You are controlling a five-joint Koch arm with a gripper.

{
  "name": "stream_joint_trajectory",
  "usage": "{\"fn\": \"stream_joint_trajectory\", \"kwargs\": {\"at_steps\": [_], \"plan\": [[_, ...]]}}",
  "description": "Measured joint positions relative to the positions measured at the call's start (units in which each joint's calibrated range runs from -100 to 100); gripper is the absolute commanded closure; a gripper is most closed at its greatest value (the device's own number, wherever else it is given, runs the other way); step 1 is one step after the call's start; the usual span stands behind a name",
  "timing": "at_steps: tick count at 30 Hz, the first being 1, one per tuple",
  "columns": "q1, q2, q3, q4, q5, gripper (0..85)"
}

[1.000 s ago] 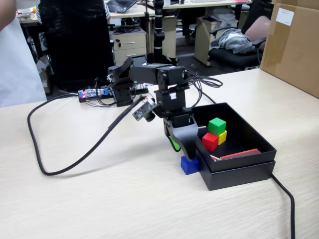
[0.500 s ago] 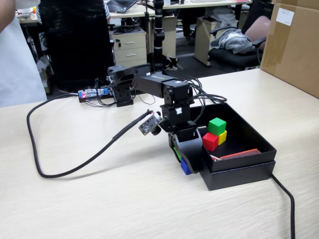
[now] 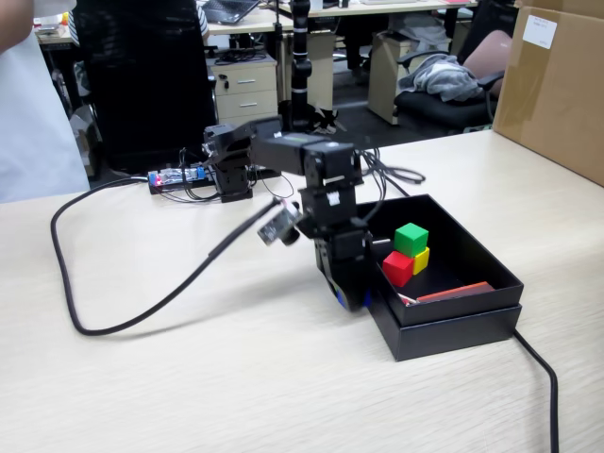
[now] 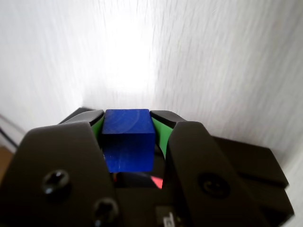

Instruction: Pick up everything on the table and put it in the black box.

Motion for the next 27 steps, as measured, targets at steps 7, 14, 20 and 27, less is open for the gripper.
{"fn": "stream_joint_trajectory", "kwargs": {"at_steps": [7, 14, 20, 27], "plan": [[1.51, -24.21, -10.5, -0.7, -0.44, 81.5], [7.47, -12.69, -2.37, -0.77, 0.05, 81.5], [8.06, -2.33, 0.27, -0.77, 0.39, 81.3], [8.69, 4.14, 1.1, -0.77, 1.03, 78.7]]}}
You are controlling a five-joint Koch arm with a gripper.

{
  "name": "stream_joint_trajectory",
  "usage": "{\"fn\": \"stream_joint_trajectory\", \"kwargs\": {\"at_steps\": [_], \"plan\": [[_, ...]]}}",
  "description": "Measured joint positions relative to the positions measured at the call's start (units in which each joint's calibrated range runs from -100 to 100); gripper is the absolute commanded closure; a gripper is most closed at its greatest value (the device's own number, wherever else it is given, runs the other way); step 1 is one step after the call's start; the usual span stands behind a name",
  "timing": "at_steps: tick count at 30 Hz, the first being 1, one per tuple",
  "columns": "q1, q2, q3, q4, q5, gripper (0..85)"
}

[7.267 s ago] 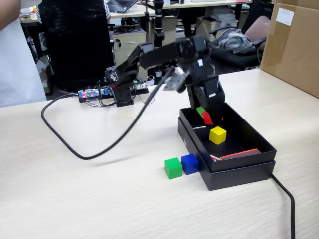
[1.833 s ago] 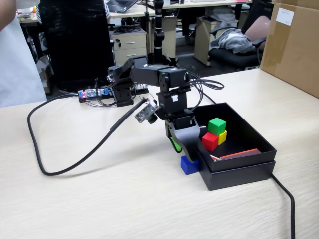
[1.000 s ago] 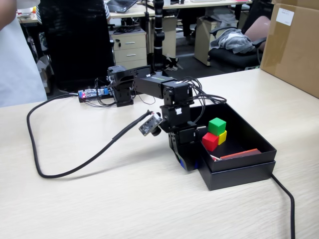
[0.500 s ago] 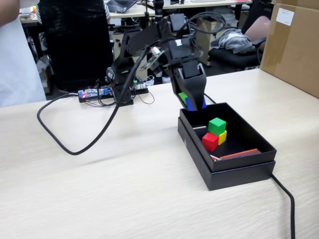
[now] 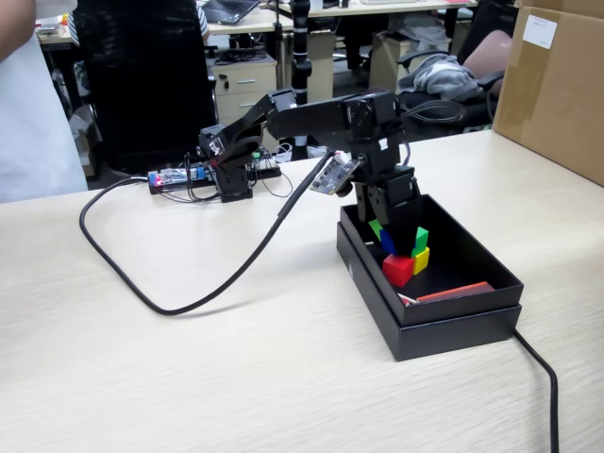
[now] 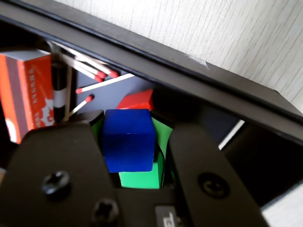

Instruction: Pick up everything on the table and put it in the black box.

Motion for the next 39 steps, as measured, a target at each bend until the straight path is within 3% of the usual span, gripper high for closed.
{"fn": "stream_joint_trajectory", "kwargs": {"at_steps": [1, 4, 7, 12, 18, 27, 33, 39], "plan": [[0.0, 1.04, 0.0, 0.0, 0.0, 78.6], [0.05, 2.59, 0.18, 0.0, 0.0, 58.7], [0.1, 2.72, 0.0, 0.0, 0.24, 48.3], [0.0, -10.1, -7.39, 0.08, 0.63, 39.8], [-1.95, -38.83, -13.51, 0.08, 0.63, 39.0], [-8.6, -78.58, -45.0, 1.16, -0.1, 34.2], [-11.43, -105.63, -82.25, 13.4, -0.73, 33.7], [-13.77, -127.12, -113.01, 31.59, -4.98, 33.5]]}}
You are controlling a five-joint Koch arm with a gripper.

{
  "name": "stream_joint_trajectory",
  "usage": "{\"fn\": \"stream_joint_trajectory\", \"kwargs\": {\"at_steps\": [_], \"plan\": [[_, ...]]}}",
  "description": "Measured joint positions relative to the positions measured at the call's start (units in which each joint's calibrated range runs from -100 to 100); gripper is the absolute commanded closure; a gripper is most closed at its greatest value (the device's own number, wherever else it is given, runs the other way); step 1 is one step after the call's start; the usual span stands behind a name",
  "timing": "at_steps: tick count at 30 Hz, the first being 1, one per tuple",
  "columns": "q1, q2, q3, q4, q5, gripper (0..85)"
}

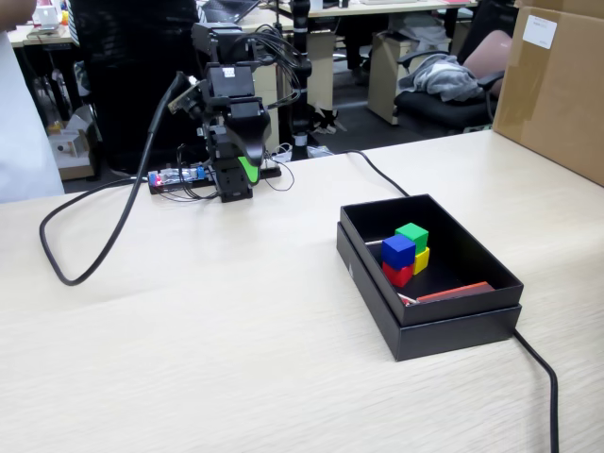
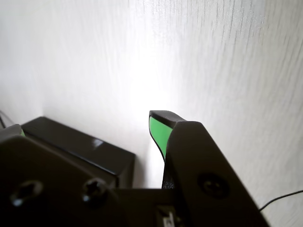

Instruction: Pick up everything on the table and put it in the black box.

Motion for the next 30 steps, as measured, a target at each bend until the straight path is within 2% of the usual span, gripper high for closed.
{"fn": "stream_joint_trajectory", "kwargs": {"at_steps": [6, 12, 16, 18, 21, 26, 30], "plan": [[-0.39, -7.51, -13.6, 10.61, -1.12, 33.3], [-1.07, -7.64, -21.27, 14.01, -1.17, 31.4], [-1.37, -7.77, -31.4, 22.61, -1.9, 31.5], [-1.32, -7.9, -37.15, 30.97, -2.83, 31.4], [-1.51, -8.8, -41.53, 34.61, -3.22, 31.4], [-1.86, -9.06, -50.21, 47.54, -4.98, 31.7], [-1.86, -9.06, -51.76, 50.17, -5.32, 35.2]]}}
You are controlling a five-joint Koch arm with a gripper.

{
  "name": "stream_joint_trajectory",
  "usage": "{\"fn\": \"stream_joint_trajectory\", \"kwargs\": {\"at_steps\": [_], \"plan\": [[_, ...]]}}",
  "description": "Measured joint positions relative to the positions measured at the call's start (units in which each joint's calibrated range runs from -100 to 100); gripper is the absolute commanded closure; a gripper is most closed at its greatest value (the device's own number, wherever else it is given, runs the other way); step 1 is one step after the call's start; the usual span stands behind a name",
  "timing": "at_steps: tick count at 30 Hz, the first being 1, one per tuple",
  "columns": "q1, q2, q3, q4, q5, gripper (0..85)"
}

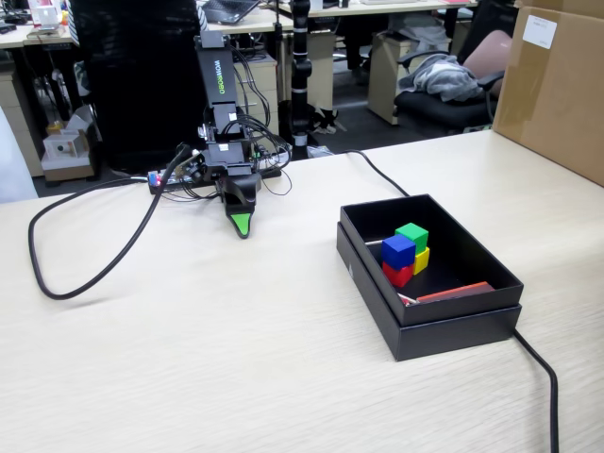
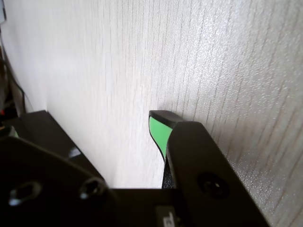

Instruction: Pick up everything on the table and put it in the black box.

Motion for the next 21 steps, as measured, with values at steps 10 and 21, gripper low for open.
{"fn": "stream_joint_trajectory", "kwargs": {"at_steps": [10, 21], "plan": [[-0.05, 0.0, 0.0, 0.0, -0.05, 36.4], [-0.05, 0.0, 0.0, 0.0, -0.05, 36.4]]}}
